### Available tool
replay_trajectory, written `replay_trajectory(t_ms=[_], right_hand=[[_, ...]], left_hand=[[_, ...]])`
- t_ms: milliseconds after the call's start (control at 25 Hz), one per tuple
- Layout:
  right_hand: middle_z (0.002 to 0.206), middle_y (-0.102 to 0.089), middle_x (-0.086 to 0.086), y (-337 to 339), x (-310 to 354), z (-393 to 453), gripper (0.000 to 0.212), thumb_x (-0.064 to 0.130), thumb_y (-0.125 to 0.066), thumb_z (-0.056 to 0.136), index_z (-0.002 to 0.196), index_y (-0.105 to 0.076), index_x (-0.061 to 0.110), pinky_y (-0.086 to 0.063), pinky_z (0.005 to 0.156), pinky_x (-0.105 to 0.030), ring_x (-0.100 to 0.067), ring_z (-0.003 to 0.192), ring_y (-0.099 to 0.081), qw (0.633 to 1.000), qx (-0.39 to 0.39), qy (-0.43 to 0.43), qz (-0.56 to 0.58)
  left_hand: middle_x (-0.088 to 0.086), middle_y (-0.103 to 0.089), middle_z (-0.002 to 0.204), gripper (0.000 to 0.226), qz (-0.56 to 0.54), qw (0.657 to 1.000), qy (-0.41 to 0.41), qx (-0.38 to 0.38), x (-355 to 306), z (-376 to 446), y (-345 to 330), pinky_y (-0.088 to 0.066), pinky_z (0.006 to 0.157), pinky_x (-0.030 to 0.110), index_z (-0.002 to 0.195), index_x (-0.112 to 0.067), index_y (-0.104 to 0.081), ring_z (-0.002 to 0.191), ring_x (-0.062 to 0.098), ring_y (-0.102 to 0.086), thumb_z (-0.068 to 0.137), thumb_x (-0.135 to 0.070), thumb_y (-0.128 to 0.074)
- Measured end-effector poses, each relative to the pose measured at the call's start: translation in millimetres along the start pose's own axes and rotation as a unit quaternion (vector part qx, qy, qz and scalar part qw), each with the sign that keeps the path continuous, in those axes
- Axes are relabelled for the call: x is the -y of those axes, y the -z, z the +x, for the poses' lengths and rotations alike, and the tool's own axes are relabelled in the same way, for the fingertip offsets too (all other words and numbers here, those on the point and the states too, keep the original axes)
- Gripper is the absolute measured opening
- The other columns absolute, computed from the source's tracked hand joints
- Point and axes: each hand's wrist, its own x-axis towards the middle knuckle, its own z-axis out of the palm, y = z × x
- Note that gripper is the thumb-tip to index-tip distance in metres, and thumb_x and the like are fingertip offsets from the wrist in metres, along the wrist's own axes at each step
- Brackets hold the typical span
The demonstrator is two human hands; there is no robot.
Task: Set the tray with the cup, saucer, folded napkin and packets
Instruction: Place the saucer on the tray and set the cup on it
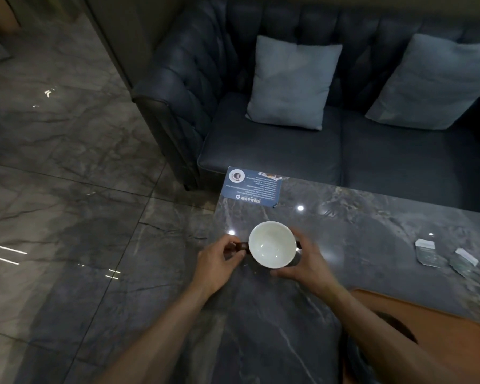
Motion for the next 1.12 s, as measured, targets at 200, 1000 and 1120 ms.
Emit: replay_trajectory(t_ms=[200,1000,1120], right_hand=[[0.125,-0.047,0.033,11,-2,-45,0.101,0.051,-0.089,0.043,0.129,-0.036,0.053,-0.040,0.084,-0.008,0.008,0.116,-0.047,1.000,-0.018,0.001,-0.015],[0.131,-0.048,0.017,98,-75,-229,0.102,0.046,-0.087,0.049,0.135,-0.033,0.052,-0.041,0.092,-0.012,-0.003,0.124,-0.038,0.994,-0.074,-0.066,-0.050],[0.125,-0.044,0.037,109,-90,-248,0.098,0.053,-0.086,0.050,0.130,-0.030,0.061,-0.038,0.085,-0.017,-0.001,0.118,-0.036,0.993,-0.074,-0.073,-0.059]], left_hand=[[-0.012,-0.072,0.092,0.030,-0.030,1.000,0.003,0.005,-12,-29,-13,-0.056,0.085,0.039,0.093,-0.038,-0.062,0.087,0.000,-0.066,0.071,-0.057,-0.065],[-0.026,-0.068,0.090,0.019,0.011,0.994,-0.031,0.105,-81,-146,-134,-0.054,0.083,0.029,0.091,-0.047,-0.062,0.090,-0.005,-0.063,0.074,-0.047,-0.070],[-0.022,-0.069,0.089,0.019,0.027,0.993,-0.016,0.111,-85,-159,-154,-0.056,0.084,0.032,0.091,-0.046,-0.062,0.089,-0.005,-0.063,0.075,-0.049,-0.070]])
